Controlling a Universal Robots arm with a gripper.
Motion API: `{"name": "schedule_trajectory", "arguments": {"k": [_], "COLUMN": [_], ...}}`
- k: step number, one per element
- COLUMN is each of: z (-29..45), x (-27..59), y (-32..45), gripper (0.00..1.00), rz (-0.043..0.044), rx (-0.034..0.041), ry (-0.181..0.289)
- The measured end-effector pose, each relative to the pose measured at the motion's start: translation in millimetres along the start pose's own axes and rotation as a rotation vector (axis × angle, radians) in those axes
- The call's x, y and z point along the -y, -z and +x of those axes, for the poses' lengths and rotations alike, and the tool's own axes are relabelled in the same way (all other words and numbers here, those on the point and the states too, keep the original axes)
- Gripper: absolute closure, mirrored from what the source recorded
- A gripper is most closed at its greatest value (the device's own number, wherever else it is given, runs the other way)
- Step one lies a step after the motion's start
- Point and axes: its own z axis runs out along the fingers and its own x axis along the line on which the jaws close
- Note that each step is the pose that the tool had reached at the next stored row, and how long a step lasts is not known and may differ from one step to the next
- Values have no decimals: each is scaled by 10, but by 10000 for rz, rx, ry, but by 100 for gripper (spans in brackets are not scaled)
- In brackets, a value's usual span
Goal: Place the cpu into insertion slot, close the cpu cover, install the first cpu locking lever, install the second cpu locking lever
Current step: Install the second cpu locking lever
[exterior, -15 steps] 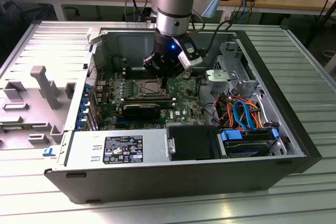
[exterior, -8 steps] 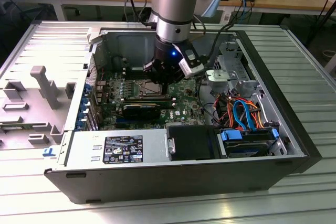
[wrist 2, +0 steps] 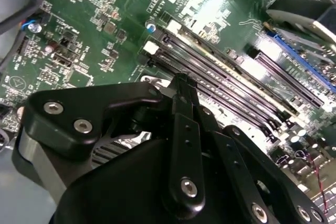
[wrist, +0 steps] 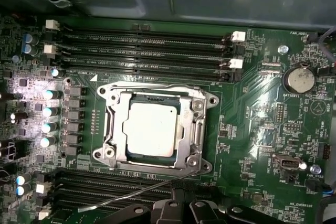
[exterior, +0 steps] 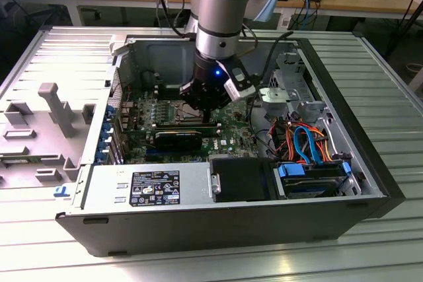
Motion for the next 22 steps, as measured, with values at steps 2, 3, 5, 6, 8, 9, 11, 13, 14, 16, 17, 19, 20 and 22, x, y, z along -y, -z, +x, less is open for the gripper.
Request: {"name": "schedule_trajectory", "arguments": {"k": [2, 3, 5, 6, 8, 9, 11, 13, 14, 16, 17, 19, 20, 22], "z": [14, 20, 27, 27, 28, 29, 32, 42, 50, 74, 99, 145, 160, 191], "x": [16, 28, 40, 42, 49, 61, 83, 112, 119, 132, 151, 202, 220, 248], "y": [-2, -3, -4, -5, -5, -4, -1, 5, 6, 3, 1, -5, -8, -11], "gripper": [89, 89, 89, 89, 89, 89, 89, 89, 89, 89, 89, 89, 89, 89], "rz": [0, 0, 0, -4, -83, -293, -505, -787, -893, -1176, -1302, -1353, -1366, -1435], "rx": [0, 0, 0, 2, 8, 29, 48, 75, 86, 117, 131, 147, 153, 165], "ry": [2, 2, 1, 0, 6, 20, 32, 50, 56, 75, 84, 86, 87, 92]}}
